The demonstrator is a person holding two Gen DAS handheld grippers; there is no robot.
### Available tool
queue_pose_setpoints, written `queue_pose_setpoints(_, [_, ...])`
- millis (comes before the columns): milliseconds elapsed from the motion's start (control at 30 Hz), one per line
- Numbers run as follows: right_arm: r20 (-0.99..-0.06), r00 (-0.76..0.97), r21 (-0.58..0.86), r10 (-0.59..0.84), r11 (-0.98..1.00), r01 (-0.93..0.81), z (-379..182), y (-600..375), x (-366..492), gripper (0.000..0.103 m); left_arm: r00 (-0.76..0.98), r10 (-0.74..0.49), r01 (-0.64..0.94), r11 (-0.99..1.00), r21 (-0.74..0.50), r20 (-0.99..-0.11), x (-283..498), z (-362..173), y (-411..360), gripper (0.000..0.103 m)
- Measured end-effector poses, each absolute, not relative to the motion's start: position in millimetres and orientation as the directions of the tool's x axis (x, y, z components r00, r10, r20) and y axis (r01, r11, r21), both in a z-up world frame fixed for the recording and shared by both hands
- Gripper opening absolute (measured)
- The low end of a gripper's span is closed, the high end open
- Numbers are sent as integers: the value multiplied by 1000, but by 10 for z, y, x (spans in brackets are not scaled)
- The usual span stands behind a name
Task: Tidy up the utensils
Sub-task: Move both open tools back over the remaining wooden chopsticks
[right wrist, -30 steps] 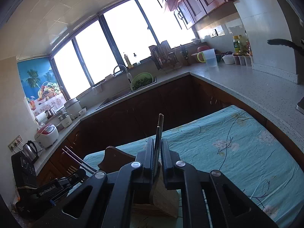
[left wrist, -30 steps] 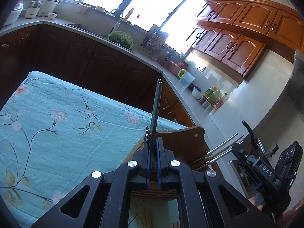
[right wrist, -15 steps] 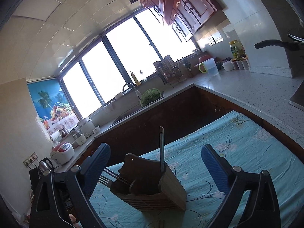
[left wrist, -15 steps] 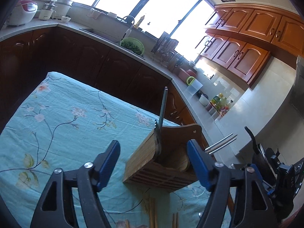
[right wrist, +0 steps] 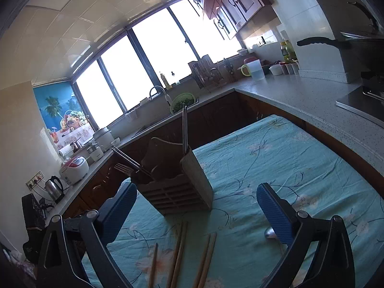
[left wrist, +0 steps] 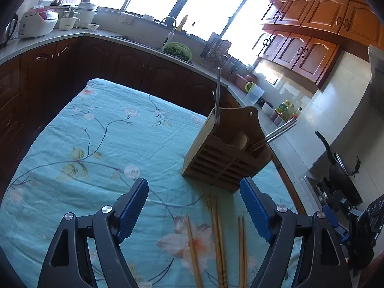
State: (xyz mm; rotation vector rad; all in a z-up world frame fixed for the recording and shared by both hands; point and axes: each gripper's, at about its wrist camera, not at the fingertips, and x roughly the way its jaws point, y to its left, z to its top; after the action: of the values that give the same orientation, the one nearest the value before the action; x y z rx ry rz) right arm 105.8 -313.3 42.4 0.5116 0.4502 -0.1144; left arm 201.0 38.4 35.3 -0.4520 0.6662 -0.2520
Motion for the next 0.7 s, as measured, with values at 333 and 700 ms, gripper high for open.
queue_pose_setpoints(333, [-520, 854, 449, 12, 854, 262, 129, -3030, 666, 102, 732, -359, 43, 873, -486, -579, 1561, 254, 478, 79])
queue_pose_setpoints(700, [-580, 815, 408, 18, 872, 271, -63, -2906, 601, 101, 699, -329, 5, 890, -456, -634, 1432, 167, 457, 79])
